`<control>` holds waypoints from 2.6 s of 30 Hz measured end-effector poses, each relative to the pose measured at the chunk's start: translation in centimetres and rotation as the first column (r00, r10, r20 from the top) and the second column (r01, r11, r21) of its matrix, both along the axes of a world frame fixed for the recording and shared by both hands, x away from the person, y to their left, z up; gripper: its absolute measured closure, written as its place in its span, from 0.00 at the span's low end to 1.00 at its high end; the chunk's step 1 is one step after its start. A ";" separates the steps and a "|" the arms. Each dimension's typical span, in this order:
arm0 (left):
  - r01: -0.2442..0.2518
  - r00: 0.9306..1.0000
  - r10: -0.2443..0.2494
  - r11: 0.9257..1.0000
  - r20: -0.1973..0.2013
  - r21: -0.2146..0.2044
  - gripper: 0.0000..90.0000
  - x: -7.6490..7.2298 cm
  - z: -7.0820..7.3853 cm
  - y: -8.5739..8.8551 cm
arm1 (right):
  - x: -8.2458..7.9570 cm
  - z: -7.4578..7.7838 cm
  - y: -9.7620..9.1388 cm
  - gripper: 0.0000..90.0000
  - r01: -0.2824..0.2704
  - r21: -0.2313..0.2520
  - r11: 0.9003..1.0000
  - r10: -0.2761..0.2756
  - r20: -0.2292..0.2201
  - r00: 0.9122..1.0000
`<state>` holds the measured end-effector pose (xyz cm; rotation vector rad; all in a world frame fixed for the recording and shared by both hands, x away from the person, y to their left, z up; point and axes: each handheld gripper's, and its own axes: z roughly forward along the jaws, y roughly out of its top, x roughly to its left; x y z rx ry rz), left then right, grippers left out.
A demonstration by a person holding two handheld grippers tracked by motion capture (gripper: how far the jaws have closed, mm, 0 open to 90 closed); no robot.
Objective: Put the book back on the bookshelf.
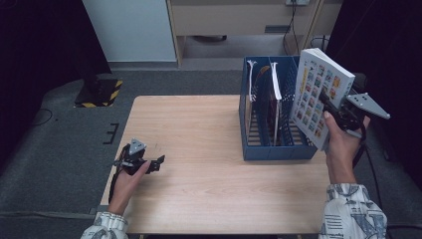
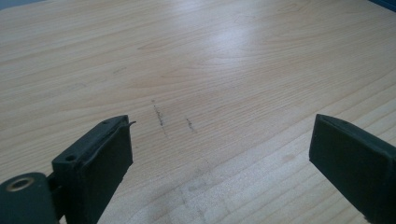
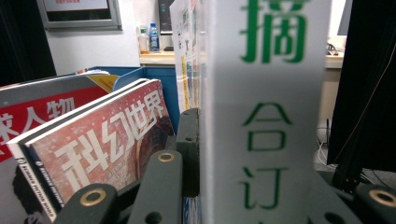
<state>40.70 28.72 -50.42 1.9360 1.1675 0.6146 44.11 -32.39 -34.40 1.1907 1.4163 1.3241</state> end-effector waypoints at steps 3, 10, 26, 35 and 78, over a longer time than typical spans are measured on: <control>0.000 1.000 0.000 1.000 0.000 -0.001 0.06 0.0 0.0 0.0 | 0.4 -0.2 -0.1 0.82 0.014 0.011 1.000 -0.014 -0.009 1.000; 0.003 1.000 -0.003 1.000 0.003 -0.001 0.06 0.0 0.1 -0.1 | 1.4 -0.8 -0.6 0.82 0.020 0.020 1.000 -0.019 -0.019 1.000; -0.013 1.000 0.013 1.000 0.004 -0.010 0.07 0.1 0.2 0.1 | 3.6 -1.9 -0.4 0.82 0.037 0.046 0.998 -0.036 -0.031 0.999; -0.009 1.000 0.009 1.000 0.007 -0.007 0.07 0.1 0.3 0.0 | 4.2 -2.2 -0.2 0.82 0.031 0.060 0.998 -0.030 -0.026 0.999; -0.011 1.000 0.011 1.000 0.014 -0.005 0.07 0.1 0.4 -0.1 | 5.2 -5.0 1.3 0.82 0.015 0.050 0.999 -0.015 -0.014 1.000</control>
